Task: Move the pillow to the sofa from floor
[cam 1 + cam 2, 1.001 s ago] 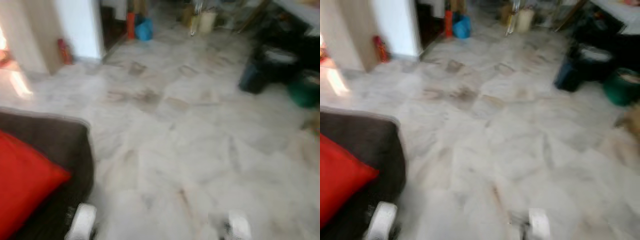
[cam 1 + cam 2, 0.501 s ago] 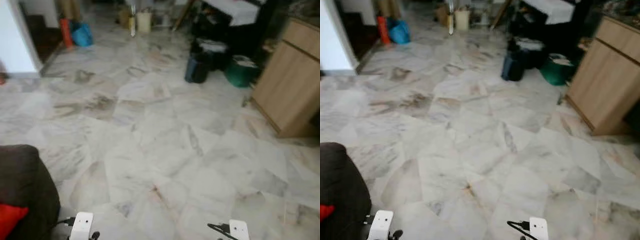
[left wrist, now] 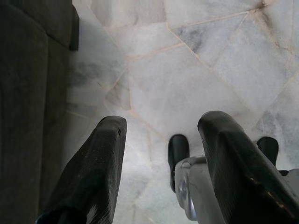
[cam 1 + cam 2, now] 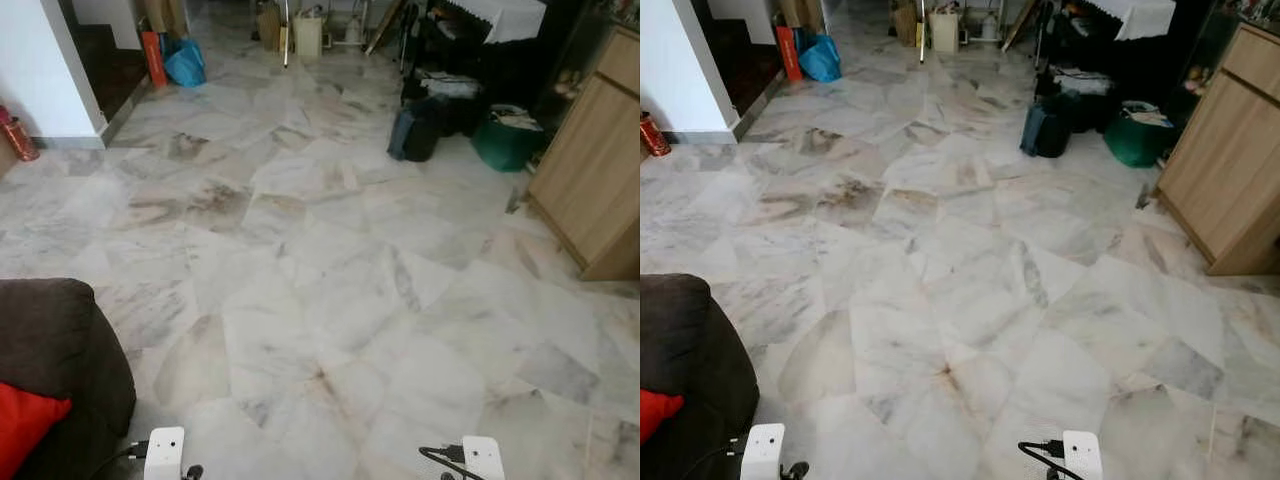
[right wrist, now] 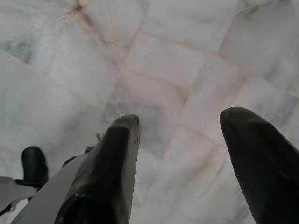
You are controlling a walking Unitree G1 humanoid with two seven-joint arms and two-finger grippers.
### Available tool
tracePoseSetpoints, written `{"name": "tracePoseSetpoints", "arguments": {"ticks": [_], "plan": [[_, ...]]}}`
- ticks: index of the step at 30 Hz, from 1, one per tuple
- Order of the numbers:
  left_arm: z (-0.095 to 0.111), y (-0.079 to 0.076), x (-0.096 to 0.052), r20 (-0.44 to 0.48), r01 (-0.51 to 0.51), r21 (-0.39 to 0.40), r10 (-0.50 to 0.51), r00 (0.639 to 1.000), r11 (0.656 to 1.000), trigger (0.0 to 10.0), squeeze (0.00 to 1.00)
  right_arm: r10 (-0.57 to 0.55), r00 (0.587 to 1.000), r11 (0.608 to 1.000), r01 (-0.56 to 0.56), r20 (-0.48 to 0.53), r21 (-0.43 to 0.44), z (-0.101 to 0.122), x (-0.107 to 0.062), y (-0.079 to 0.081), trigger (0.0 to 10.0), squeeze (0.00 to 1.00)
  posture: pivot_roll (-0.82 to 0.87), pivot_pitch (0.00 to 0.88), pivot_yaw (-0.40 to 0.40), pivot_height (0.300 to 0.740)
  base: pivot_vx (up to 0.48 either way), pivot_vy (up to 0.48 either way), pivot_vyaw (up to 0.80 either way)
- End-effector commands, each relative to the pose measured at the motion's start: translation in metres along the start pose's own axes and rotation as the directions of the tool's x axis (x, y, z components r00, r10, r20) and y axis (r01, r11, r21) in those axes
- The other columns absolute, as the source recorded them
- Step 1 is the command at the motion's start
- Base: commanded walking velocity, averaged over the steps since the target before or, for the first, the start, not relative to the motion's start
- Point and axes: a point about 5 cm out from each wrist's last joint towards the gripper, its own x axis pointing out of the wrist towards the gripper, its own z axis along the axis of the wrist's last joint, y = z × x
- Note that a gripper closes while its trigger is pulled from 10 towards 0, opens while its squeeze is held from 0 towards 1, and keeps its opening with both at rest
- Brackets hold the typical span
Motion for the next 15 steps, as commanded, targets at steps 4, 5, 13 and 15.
{"name": "tracePoseSetpoints", "arguments": {"ticks": [4, 5, 13, 15], "plan": [[0.001, 0.004, 0.000, 0.005, 0.008, 0.011, -0.008, 1.000, 1.000, 10.0, 0.00, 0.015, 1.000, 1.000, -0.015, -0.003, 0.016, -0.005, -0.001, 0.007, 10.0, 0.00, 0.01, 0.000, 0.010, 0.740, 0.000, 0.000, 0.00], [0.001, 0.005, 0.000, 0.006, 0.011, 0.027, -0.011, 1.000, 1.000, 10.0, 0.00, 0.015, 1.000, 1.000, -0.015, -0.007, 0.019, -0.006, -0.001, 0.008, 10.0, 0.00, 0.01, 0.000, 0.012, 0.740, 0.000, 0.000, 0.00], [-0.001, 0.007, -0.001, 0.002, 0.030, 0.027, -0.030, 1.000, 0.999, 10.0, 0.00, 0.011, 1.000, 0.999, -0.010, -0.021, 0.036, -0.013, -0.003, 0.007, 10.0, 0.00, 0.00, 0.000, 0.013, 0.740, 0.135, 0.000, 0.00], [-0.002, 0.007, -0.001, 0.002, 0.031, 0.023, -0.031, 1.000, 0.999, 10.0, 0.00, 0.006, 1.000, 0.999, -0.005, -0.021, 0.049, -0.014, -0.003, 0.007, 10.0, 0.00, 0.00, 0.000, 0.014, 0.740, 0.381, 0.000, 0.00]]}}
